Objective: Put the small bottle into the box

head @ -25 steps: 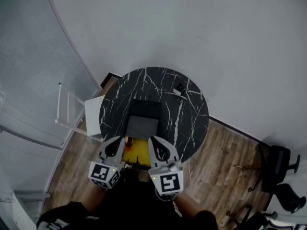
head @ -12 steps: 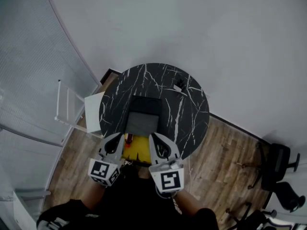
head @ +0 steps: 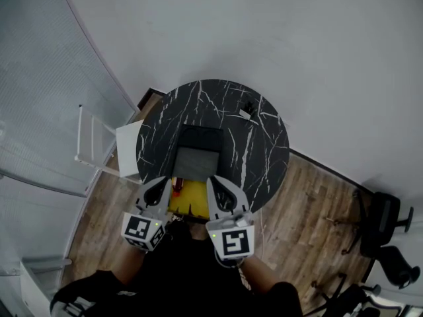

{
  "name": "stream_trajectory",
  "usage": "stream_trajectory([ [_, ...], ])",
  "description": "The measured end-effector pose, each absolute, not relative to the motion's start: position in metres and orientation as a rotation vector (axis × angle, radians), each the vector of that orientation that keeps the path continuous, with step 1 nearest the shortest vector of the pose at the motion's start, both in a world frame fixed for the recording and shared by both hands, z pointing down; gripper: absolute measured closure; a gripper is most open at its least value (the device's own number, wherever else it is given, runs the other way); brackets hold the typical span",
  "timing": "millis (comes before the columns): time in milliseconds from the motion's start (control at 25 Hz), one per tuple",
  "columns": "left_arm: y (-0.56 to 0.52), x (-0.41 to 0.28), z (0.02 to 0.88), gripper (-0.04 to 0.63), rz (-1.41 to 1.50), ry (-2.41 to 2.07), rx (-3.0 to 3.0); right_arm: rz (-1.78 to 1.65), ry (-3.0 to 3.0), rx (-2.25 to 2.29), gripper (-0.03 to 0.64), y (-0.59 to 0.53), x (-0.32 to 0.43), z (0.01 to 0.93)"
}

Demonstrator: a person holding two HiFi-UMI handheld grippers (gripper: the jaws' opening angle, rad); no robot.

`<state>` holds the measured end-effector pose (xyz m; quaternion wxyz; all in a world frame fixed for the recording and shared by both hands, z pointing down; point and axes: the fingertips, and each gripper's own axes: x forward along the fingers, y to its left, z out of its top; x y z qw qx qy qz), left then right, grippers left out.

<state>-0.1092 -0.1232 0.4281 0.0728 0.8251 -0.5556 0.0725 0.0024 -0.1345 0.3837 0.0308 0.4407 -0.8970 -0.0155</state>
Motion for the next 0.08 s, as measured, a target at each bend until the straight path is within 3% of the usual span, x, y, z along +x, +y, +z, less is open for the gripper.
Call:
stream_trajectory([
  [80, -0.1269, -0.1111, 0.4285, 0.598, 0.221, -1.673, 2.482, -0.056, -2.759, 1.358, 0.621, -0.137, 0.0016, 0.3835],
])
